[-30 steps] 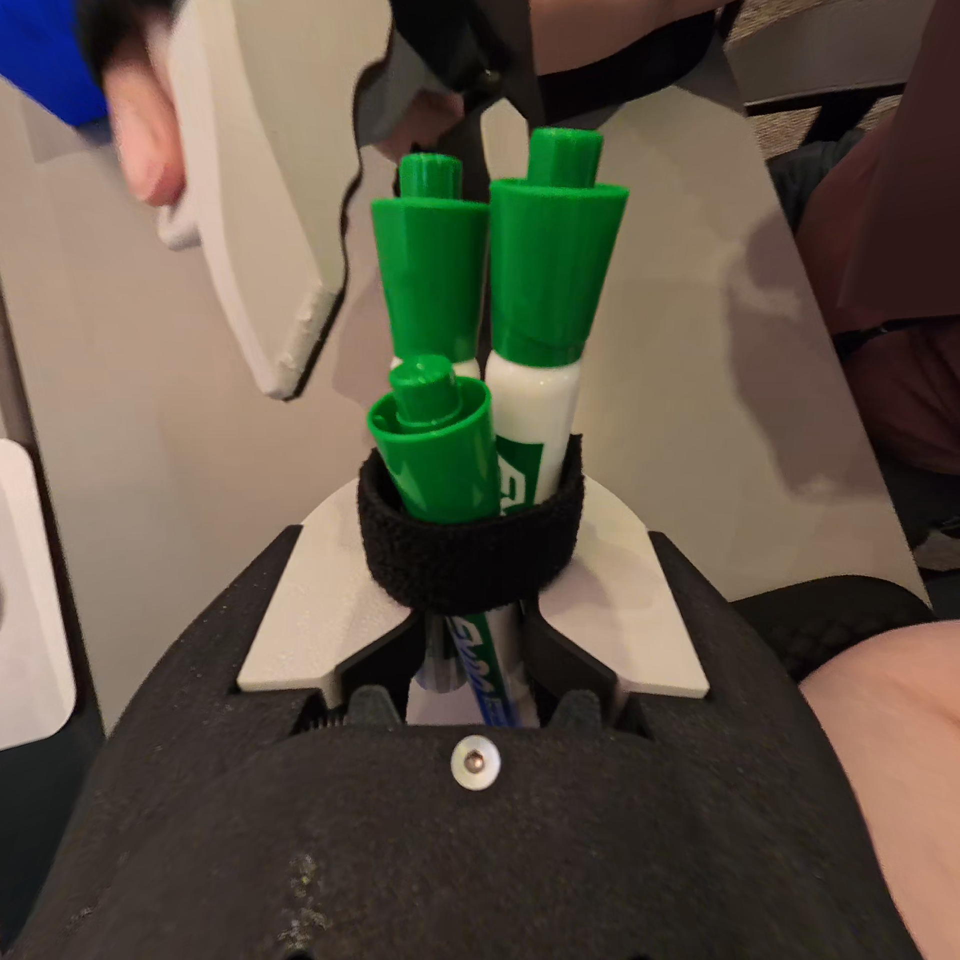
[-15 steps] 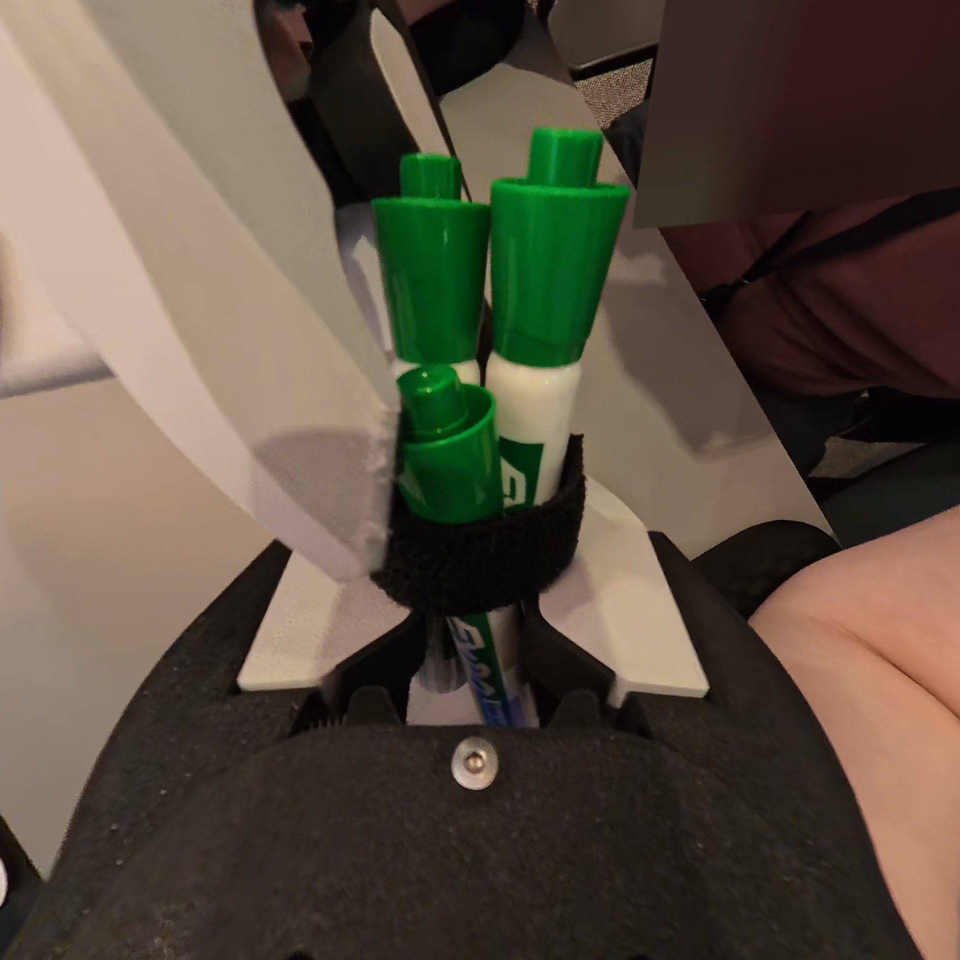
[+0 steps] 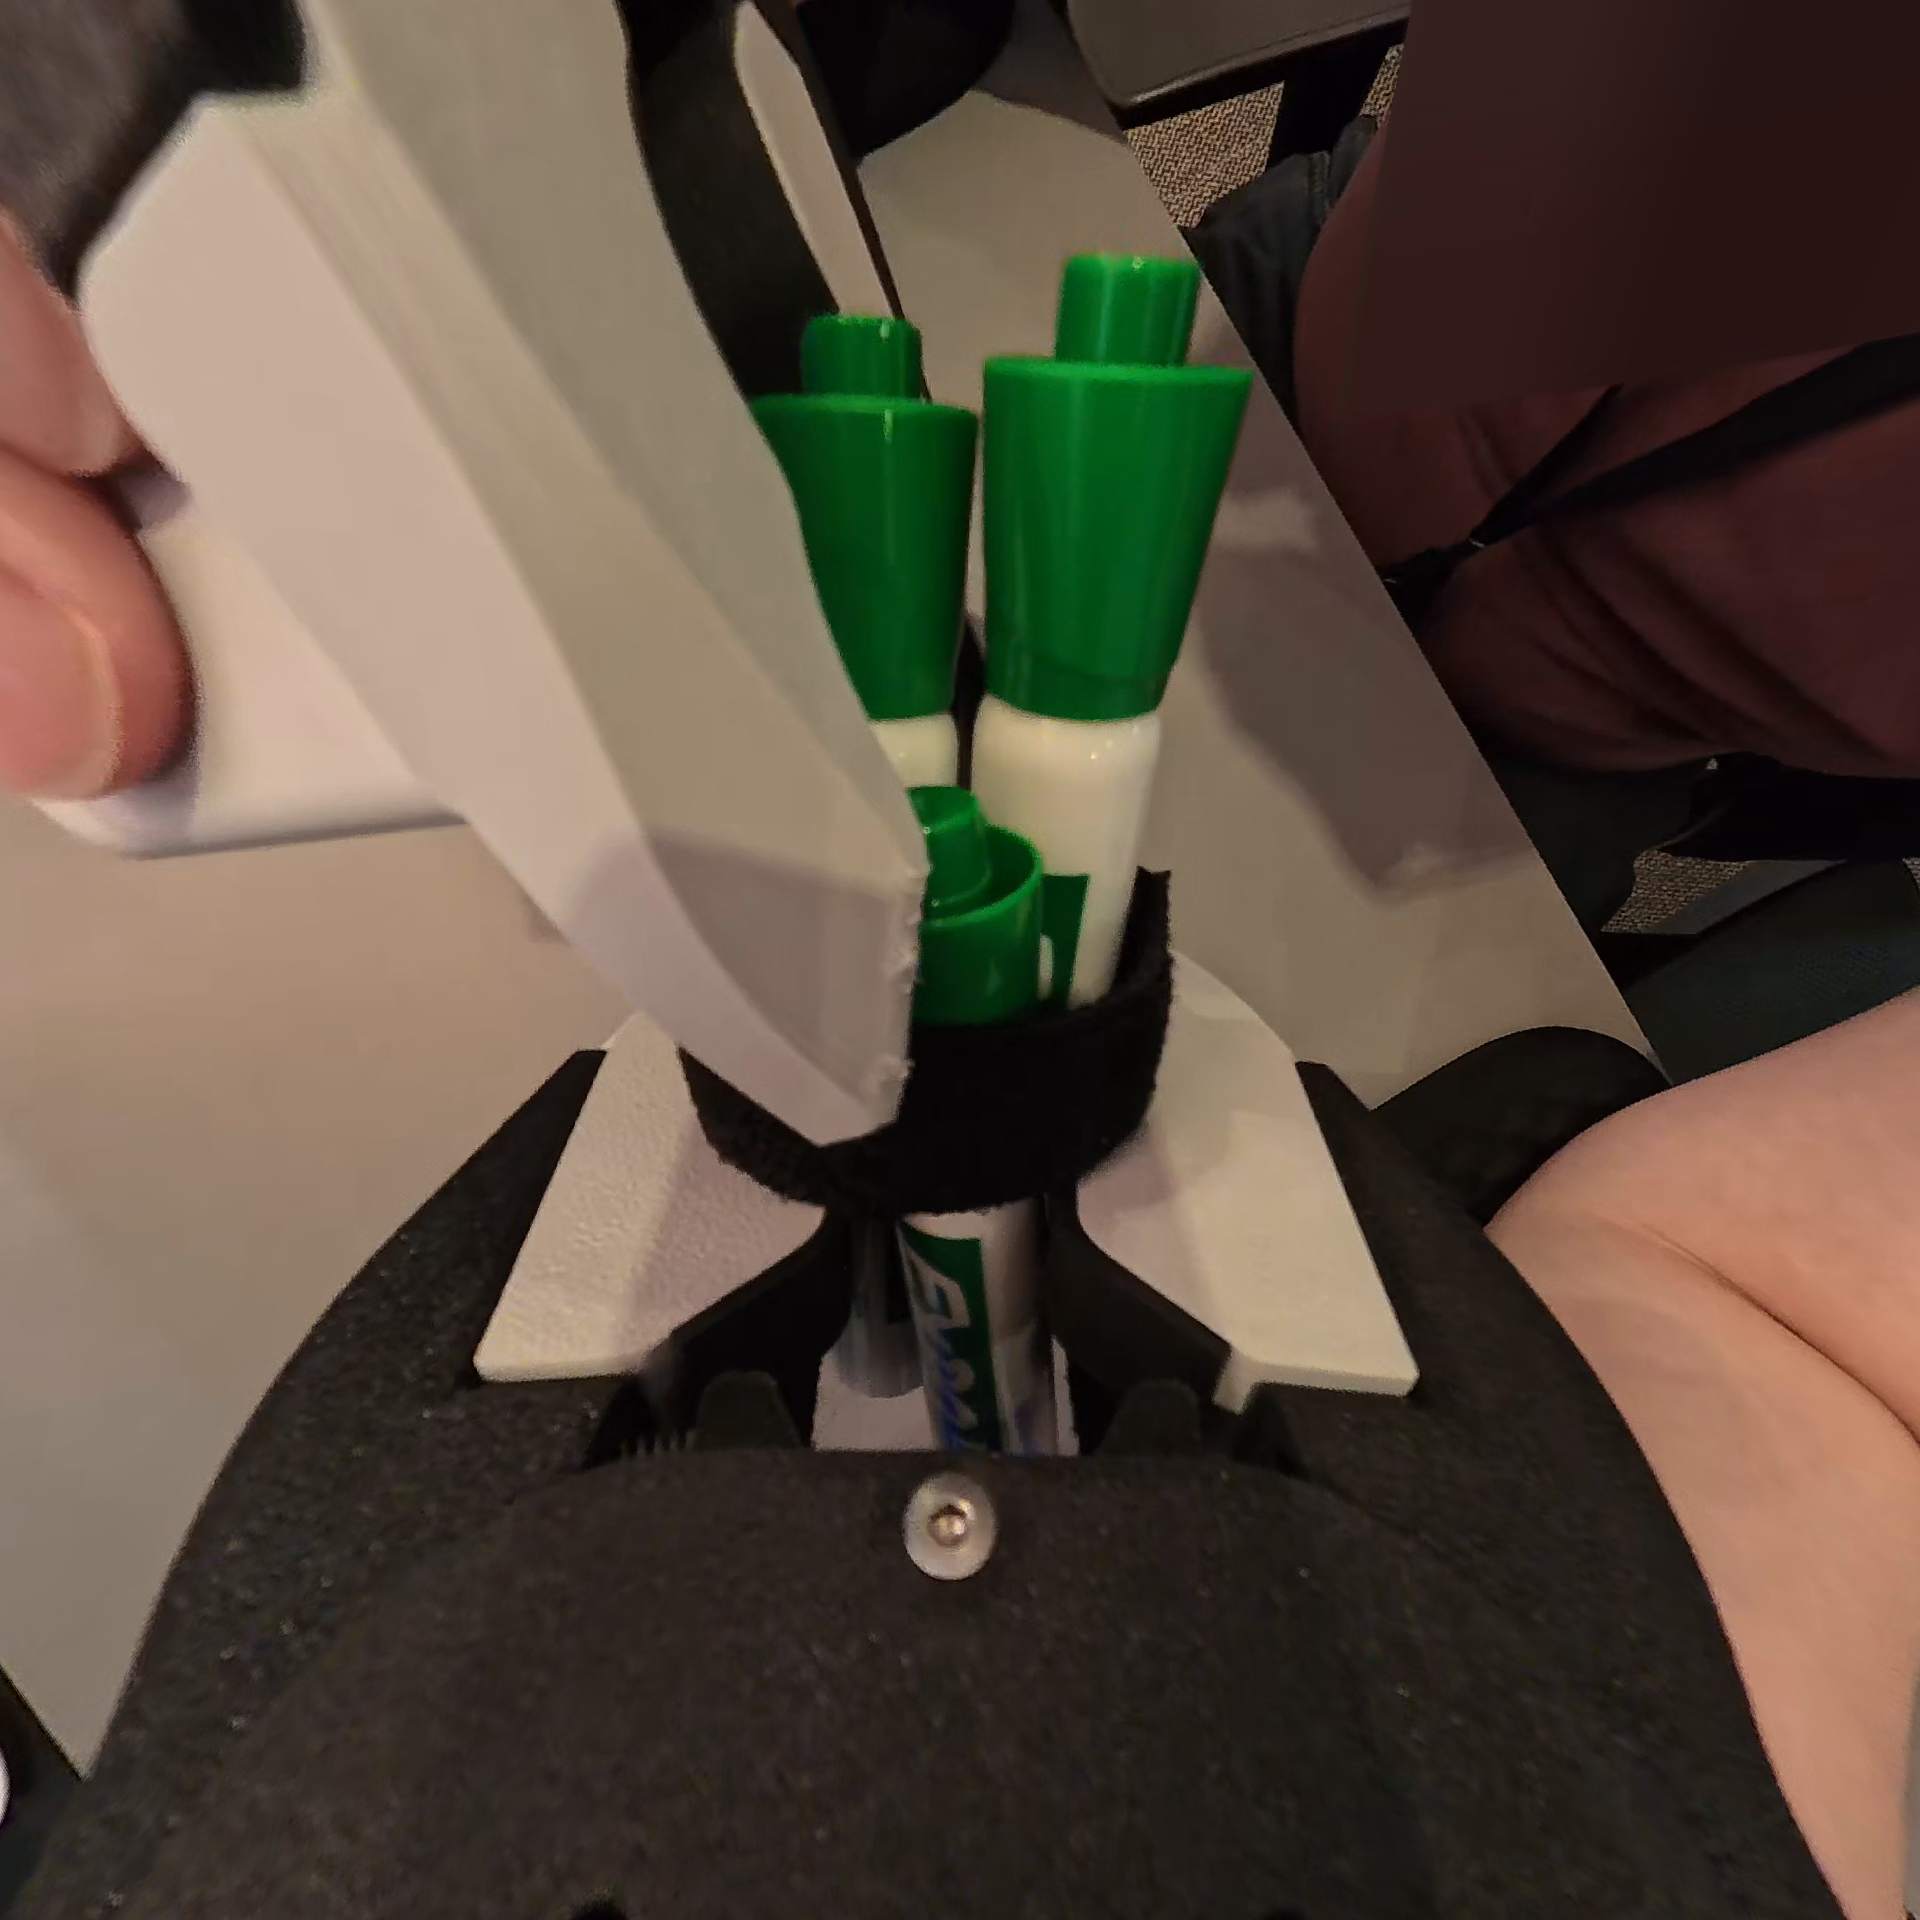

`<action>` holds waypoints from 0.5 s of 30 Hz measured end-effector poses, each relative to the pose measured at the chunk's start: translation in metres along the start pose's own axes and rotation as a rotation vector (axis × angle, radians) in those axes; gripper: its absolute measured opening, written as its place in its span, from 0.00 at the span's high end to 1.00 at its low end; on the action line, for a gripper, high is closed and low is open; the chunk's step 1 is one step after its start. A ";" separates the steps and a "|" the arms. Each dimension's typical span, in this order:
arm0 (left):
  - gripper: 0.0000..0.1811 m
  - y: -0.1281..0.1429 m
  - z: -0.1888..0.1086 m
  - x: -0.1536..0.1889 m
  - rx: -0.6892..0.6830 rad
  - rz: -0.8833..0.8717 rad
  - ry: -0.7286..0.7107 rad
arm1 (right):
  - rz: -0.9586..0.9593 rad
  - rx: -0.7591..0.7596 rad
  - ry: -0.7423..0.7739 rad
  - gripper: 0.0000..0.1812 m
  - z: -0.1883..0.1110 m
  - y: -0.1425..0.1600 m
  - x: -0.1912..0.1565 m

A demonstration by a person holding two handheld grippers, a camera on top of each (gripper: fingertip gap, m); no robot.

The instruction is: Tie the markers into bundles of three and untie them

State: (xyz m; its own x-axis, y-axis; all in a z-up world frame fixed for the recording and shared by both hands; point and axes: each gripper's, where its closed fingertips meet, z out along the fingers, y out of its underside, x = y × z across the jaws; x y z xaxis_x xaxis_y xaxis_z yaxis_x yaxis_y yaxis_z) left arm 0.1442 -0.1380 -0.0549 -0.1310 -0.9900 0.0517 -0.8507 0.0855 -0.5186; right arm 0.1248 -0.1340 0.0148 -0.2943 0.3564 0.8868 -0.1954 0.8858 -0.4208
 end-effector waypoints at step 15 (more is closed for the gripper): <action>0.77 0.004 0.001 -0.002 -0.023 -0.018 -0.005 | 0.046 -0.026 -0.030 0.79 0.001 0.003 -0.003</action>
State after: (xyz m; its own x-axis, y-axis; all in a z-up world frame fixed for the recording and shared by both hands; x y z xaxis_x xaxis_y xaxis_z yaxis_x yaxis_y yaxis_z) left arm 0.1413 -0.1357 -0.0582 -0.1129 -0.9920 0.0567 -0.8644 0.0699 -0.4980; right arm 0.1239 -0.1325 0.0104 -0.3301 0.3881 0.8605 -0.1569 0.8763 -0.4554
